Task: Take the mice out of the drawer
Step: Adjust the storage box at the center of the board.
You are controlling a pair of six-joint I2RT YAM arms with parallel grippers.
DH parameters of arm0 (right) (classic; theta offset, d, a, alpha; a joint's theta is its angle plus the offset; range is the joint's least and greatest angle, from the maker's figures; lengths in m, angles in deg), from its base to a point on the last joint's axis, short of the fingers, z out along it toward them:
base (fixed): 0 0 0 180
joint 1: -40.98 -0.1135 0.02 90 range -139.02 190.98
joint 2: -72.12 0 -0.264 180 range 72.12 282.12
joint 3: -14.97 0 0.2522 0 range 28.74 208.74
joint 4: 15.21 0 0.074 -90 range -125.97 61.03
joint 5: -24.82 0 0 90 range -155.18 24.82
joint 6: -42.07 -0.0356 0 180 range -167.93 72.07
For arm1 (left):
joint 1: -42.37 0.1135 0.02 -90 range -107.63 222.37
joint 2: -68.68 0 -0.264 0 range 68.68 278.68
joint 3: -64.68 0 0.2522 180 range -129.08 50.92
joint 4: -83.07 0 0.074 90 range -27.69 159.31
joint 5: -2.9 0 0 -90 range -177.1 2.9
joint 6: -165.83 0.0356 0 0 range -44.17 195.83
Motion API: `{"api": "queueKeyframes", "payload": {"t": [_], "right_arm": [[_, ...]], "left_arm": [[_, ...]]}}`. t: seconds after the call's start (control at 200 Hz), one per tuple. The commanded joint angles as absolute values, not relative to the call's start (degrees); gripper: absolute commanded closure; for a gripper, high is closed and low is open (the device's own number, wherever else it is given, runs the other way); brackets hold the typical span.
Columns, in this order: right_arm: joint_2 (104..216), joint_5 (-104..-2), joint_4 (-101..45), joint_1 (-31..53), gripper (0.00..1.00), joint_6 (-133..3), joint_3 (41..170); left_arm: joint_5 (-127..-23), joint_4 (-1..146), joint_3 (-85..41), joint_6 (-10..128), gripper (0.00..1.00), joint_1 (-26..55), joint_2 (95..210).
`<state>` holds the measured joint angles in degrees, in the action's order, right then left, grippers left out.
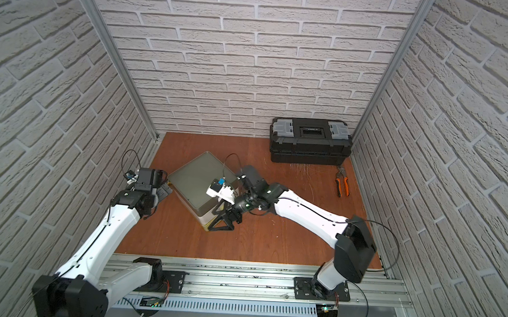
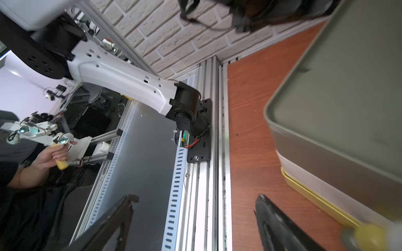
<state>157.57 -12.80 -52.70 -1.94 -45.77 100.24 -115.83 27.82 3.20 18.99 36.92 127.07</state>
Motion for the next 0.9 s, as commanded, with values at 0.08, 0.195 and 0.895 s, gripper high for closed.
{"api": "queueKeyframes", "payload": {"t": [0.08,0.195,0.895], "right_arm": [[153.64,-23.38,-45.87,9.99,0.07,-51.35,98.1],[162.24,-18.96,-46.04,15.08,0.08,-52.39,105.72],[182.32,-9.78,-47.09,16.1,0.11,-56.55,123.16]], "left_arm": [[-122.02,27.52,6.4,15.19,0.02,37.49,123.65],[-120.84,30.08,5.87,16.37,0.02,37.49,126.23],[-112.71,54.85,4.1,25.41,0.02,33.11,145.12]]}}
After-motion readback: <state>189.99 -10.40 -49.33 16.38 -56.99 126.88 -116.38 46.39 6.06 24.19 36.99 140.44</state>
